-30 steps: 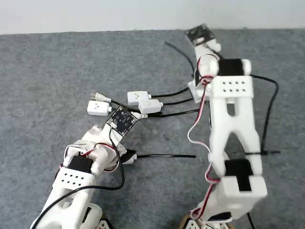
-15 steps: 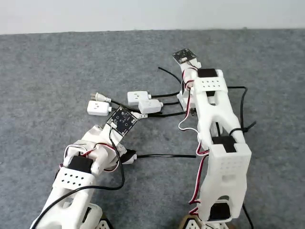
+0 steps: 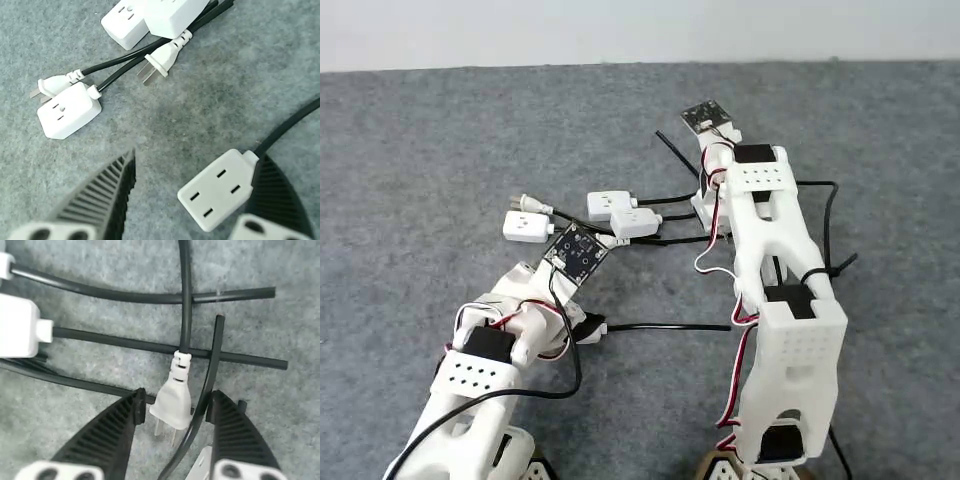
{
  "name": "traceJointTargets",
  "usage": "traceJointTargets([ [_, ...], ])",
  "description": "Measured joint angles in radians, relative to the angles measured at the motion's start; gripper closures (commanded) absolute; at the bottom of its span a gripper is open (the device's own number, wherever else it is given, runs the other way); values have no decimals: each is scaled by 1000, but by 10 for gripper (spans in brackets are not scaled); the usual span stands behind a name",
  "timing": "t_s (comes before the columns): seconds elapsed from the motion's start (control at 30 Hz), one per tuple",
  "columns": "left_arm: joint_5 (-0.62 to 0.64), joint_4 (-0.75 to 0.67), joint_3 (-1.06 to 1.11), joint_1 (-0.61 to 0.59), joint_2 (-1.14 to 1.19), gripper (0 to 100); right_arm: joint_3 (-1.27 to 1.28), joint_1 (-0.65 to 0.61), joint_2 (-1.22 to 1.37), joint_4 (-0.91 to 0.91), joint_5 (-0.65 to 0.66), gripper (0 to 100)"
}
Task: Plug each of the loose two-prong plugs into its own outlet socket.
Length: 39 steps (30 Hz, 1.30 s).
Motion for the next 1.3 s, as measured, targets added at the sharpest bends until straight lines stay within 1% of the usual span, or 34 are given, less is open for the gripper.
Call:
traceJointTargets([
  [0.17,0,0,0,0,0,648,-61,40,0,14,0,794],
  [0.33,0,0,0,0,0,648,-149,80,0,109,0,794],
  [0.53,0,0,0,0,0,648,-153,61,5,140,0,794],
  [0.77,0,0,0,0,0,648,-161,-48,74,163,2,794],
  [1.0,0,0,0,0,0,648,-161,-46,112,144,2,794],
  [1.3,0,0,0,0,0,648,-169,-11,183,106,2,805],
])
